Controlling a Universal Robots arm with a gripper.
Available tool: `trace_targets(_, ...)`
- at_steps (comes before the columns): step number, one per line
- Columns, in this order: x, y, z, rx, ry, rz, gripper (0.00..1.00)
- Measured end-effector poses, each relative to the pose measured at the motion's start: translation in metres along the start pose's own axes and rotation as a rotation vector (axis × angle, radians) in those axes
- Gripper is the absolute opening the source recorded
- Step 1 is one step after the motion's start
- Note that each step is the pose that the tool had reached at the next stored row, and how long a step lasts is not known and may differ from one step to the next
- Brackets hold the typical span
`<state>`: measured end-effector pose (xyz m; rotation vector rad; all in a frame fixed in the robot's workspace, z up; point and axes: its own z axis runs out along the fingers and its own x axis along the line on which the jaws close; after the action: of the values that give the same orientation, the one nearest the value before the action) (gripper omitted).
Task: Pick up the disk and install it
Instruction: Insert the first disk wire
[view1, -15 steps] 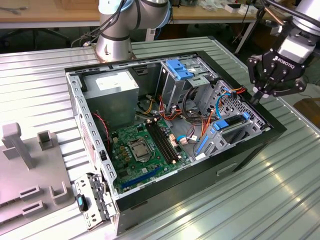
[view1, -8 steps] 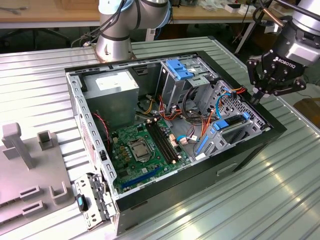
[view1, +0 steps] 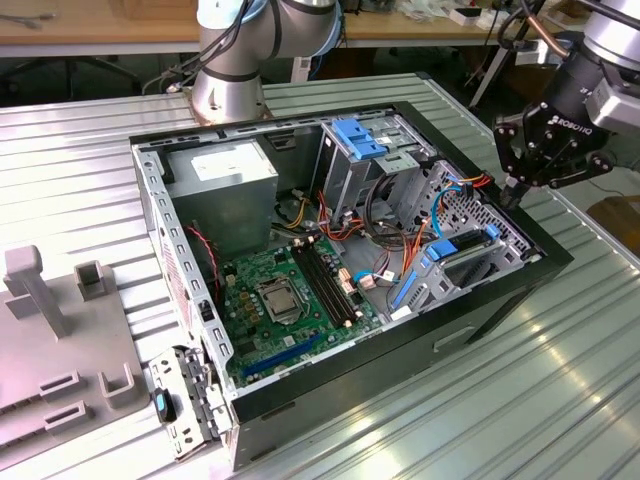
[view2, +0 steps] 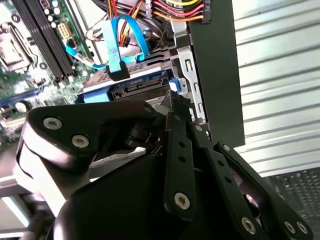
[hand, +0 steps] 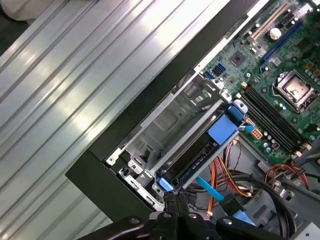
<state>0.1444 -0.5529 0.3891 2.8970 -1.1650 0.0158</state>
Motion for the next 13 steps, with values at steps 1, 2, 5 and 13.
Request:
trace_targets(1, -0.0001, -0.0001, 0.0000, 0.0003, 0.0002, -0.017, 0.11)
trace_targets(2, -0.0002, -0.0002, 0.0000, 0.0005, 0.0004, -0.033, 0.11)
trace_targets(5, -0.0009, -0.0022, 0.0000, 0.0009, 0.0008, -0.057, 0.11)
trace_targets(13, -0.0054, -0.0218, -0.0003, 0.0011, 0.0011, -0.071, 0.11)
